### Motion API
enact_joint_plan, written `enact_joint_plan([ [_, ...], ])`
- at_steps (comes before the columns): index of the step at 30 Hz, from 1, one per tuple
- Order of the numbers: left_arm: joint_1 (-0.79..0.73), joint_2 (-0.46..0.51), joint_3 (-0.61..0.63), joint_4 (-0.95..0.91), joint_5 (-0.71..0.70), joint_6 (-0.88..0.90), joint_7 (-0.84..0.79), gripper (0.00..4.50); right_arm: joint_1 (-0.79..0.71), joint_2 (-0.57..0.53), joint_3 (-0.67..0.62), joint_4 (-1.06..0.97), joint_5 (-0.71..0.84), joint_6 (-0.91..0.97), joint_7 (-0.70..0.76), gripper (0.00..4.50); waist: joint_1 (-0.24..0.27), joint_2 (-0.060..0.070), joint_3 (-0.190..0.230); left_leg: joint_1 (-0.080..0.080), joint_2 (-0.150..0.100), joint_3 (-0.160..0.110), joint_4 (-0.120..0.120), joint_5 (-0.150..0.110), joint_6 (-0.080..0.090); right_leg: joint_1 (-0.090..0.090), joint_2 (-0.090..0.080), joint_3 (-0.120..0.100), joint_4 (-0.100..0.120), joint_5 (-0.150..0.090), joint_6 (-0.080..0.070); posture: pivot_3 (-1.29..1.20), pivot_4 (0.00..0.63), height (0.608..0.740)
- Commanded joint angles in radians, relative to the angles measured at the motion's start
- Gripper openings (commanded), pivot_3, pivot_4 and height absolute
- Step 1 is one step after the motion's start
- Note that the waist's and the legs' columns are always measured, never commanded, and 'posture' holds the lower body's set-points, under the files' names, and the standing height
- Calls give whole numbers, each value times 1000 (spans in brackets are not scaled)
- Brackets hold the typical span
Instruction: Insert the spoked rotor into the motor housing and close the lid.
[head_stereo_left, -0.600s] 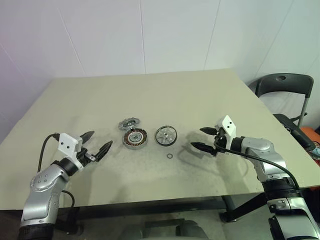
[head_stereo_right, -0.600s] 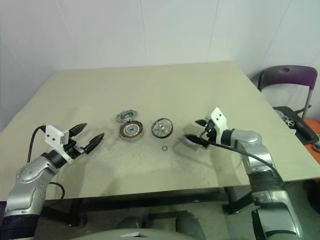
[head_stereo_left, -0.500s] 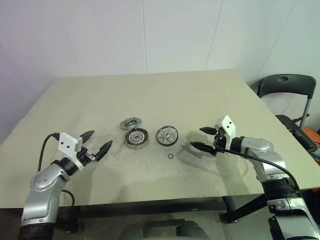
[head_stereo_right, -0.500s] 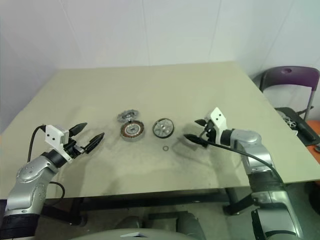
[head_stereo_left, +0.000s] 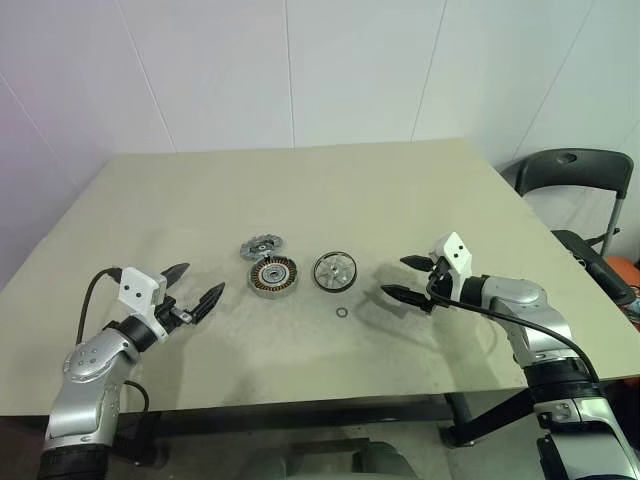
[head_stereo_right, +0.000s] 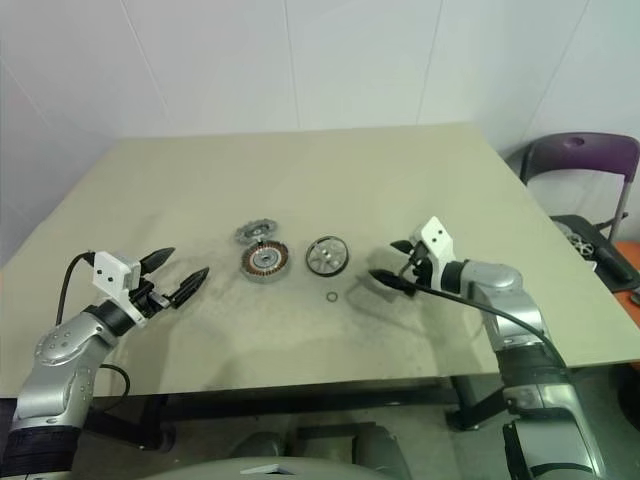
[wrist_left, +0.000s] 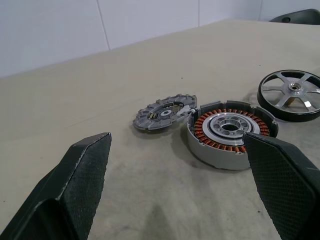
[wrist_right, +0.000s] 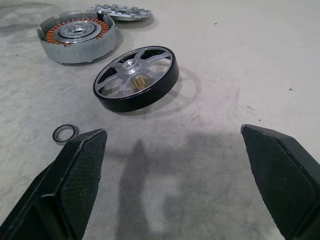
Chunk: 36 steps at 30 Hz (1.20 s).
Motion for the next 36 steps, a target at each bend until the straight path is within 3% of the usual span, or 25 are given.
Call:
enact_joint_plan([
  [1,-24,8,8,6,8,-34,-5,4461,-20,-2,-18,-28,12,-16,-3,4500,0,0,0,0,0,0,0,0,0,0,0,0,0,0,0,0,0,740],
  [14,-51,8,-9,39,24,-68,-22,4461,-25,0,-19,-20,11,-27,-11,4500,0,0,0,0,0,0,0,0,0,0,0,0,0,0,0,0,0,740],
  [19,-126,67,-63,60,67,-35,-72,4461,-33,-11,-12,-17,5,-33,0,4500,1,0,0,0,0,1,0,0,0,0,0,-1,0,0,0,0,0,740],
  [28,-406,236,-270,207,234,81,-239,4461,-51,-33,-19,-33,20,-16,40,4500,-3,0,0,-1,-1,1,0,0,0,0,1,-2,-1,0,0,0,0,740],
  [36,-656,260,-494,361,353,98,-489,4461,-55,-25,-11,-29,13,-22,37,4500,-5,-1,1,-1,-1,2,-1,0,0,-1,1,-2,-1,0,0,0,0,740],
])
